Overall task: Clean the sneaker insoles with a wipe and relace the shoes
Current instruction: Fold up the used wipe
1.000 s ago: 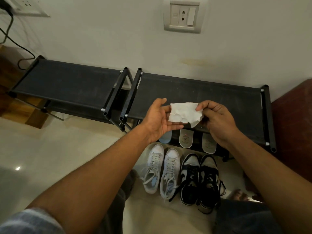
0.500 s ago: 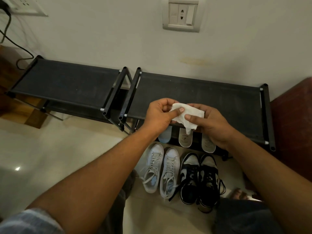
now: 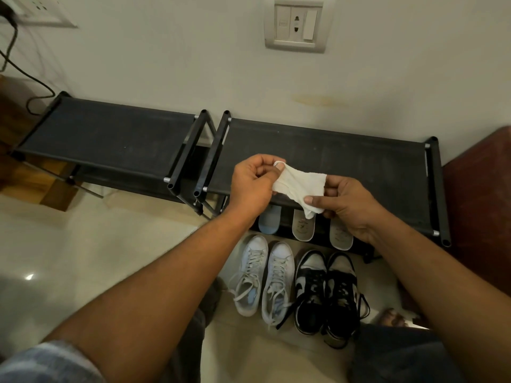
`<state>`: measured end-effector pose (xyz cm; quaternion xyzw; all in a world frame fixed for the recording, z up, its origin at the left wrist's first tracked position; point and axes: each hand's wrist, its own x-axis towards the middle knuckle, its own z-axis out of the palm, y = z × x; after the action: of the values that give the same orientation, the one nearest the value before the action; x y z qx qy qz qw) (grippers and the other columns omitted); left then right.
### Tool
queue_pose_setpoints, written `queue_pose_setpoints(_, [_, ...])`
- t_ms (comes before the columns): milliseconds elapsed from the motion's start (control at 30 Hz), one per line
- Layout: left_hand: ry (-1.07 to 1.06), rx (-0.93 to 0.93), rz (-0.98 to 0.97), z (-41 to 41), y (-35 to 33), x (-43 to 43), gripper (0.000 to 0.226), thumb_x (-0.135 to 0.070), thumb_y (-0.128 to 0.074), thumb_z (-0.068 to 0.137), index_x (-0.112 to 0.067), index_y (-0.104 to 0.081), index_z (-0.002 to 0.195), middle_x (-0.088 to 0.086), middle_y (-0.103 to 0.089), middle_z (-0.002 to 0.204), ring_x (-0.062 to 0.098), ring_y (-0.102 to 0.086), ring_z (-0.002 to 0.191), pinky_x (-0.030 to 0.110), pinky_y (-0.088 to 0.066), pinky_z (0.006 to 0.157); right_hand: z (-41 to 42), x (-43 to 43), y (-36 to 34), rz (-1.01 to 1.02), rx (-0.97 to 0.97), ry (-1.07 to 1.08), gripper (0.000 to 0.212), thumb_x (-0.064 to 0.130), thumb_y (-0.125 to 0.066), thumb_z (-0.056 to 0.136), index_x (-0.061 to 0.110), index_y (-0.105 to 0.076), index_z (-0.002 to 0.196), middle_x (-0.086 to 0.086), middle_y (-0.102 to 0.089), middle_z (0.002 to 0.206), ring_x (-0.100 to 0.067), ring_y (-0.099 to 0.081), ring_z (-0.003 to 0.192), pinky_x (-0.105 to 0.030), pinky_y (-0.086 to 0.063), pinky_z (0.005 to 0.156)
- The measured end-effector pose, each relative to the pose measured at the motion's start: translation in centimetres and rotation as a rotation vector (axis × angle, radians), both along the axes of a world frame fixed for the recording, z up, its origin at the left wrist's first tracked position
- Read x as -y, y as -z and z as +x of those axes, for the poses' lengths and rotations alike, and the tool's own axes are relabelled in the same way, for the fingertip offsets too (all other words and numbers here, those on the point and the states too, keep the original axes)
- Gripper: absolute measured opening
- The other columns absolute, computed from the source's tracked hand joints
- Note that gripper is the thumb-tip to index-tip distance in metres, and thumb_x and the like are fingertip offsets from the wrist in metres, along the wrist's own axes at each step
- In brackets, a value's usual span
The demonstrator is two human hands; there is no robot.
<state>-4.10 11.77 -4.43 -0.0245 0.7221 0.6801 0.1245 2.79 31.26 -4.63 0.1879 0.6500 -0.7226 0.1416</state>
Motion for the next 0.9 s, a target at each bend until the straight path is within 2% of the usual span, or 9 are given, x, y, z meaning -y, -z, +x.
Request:
queue_pose_setpoints(167, [-0.038,0.091,0.024,-0.1,-0.3,0.0,0.013,-0.017,-0.066,0.105,-0.010,-0.077,0.107,0.005,-0.079,0.089,0.015,-0.073,0.076,0.029,-0.059,0.057,-0.1,0.0,0.1,-0.033,-0.019,0.025,0.047,-0.002,-0.079,0.084,0.011,-0.069,0.128,-0.012,-0.079,0.108,-0.024,-0.078,0.093,-0.022,-0.059,0.062])
queue_pose_setpoints(233, [-0.012,0.204,0.079,0.1,-0.5,-0.1,0.029,-0.036,-0.066,0.105,-0.010,-0.075,0.113,0.007,-0.080,0.098,0.018,-0.075,0.080,0.030,-0.061,0.062,0.0,0.1,0.2,-0.060,-0.035,0.058,0.046,0.000,-0.079,0.085,0.012,-0.069,0.128,-0.010,-0.079,0.110,-0.030,-0.077,0.102,-0.028,-0.062,0.071])
queue_pose_setpoints(300, [0.092,0.367,0.140,0.4,-0.7,-0.1,0.055,-0.058,-0.068,0.096,-0.011,-0.071,0.124,0.010,-0.080,0.109,0.023,-0.079,0.091,0.035,-0.062,0.072,0.0,0.2,0.2,-0.096,-0.062,0.103,0.047,0.002,-0.080,0.085,0.012,-0.068,0.129,-0.010,-0.078,0.114,-0.032,-0.075,0.107,-0.038,-0.061,0.083])
queue_pose_setpoints(367, [0.220,0.457,0.148,1.0,-0.9,-0.2,0.070,-0.066,-0.068,0.087,-0.012,-0.068,0.131,0.010,-0.080,0.114,0.026,-0.079,0.102,0.037,-0.062,0.081,-0.1,0.4,0.2,-0.138,-0.089,0.155,0.049,0.003,-0.080,0.084,0.010,-0.066,0.131,-0.011,-0.077,0.117,-0.032,-0.074,0.109,-0.048,-0.059,0.092])
queue_pose_setpoints(467, [0.160,0.373,0.124,1.5,-0.7,-0.6,0.057,-0.052,-0.078,0.090,-0.014,-0.065,0.130,0.006,-0.082,0.111,0.024,-0.079,0.103,0.037,-0.060,0.080,-0.1,0.6,0.0,-0.158,-0.114,0.215,0.051,0.003,-0.080,0.084,0.009,-0.064,0.131,-0.011,-0.077,0.117,-0.033,-0.075,0.108,-0.051,-0.062,0.089])
queue_pose_setpoints(600, [-0.014,0.240,0.143,1.6,-0.4,-0.9,0.042,-0.030,-0.087,0.088,-0.017,-0.062,0.118,0.007,-0.082,0.105,0.023,-0.080,0.095,0.031,-0.057,0.067,0.0,0.8,0.1,-0.163,-0.138,0.230,0.047,-0.001,-0.079,0.084,0.006,-0.065,0.129,-0.011,-0.077,0.115,-0.032,-0.076,0.103,-0.042,-0.065,0.079])
queue_pose_setpoints(733, [0.023,0.153,0.166,1.7,-0.4,-0.9,0.021,-0.019,-0.083,0.093,-0.016,-0.064,0.102,0.012,-0.080,0.101,0.020,-0.077,0.087,0.027,-0.055,0.061,0.1,1.0,0.1,-0.112,-0.155,0.204,0.049,0.005,-0.082,0.081,0.004,-0.065,0.127,-0.015,-0.076,0.115,-0.033,-0.075,0.104,-0.042,-0.065,0.083])
queue_pose_setpoints(800, [0.051,0.142,0.166,1.7,-0.4,-0.9,0.018,-0.018,-0.082,0.093,-0.014,-0.068,0.104,0.012,-0.080,0.101,0.018,-0.077,0.088,0.029,-0.056,0.064,0.3,1.1,-0.2,-0.078,-0.171,0.177,0.045,0.010,-0.081,0.083,0.005,-0.066,0.125,-0.013,-0.076,0.114,-0.031,-0.076,0.105,-0.043,-0.064,0.087])
queue_pose_setpoints(900, [0.071,0.141,0.158,1.7,-0.5,-0.9,0.020,-0.019,-0.081,0.095,-0.013,-0.073,0.111,0.010,-0.081,0.105,0.018,-0.077,0.092,0.031,-0.058,0.068,0.4,1.4,-0.5,-0.046,-0.183,0.171,0.033,0.021,-0.076,0.092,0.005,-0.069,0.120,-0.011,-0.077,0.113,-0.029,-0.076,0.103,-0.040,-0.064,0.084])
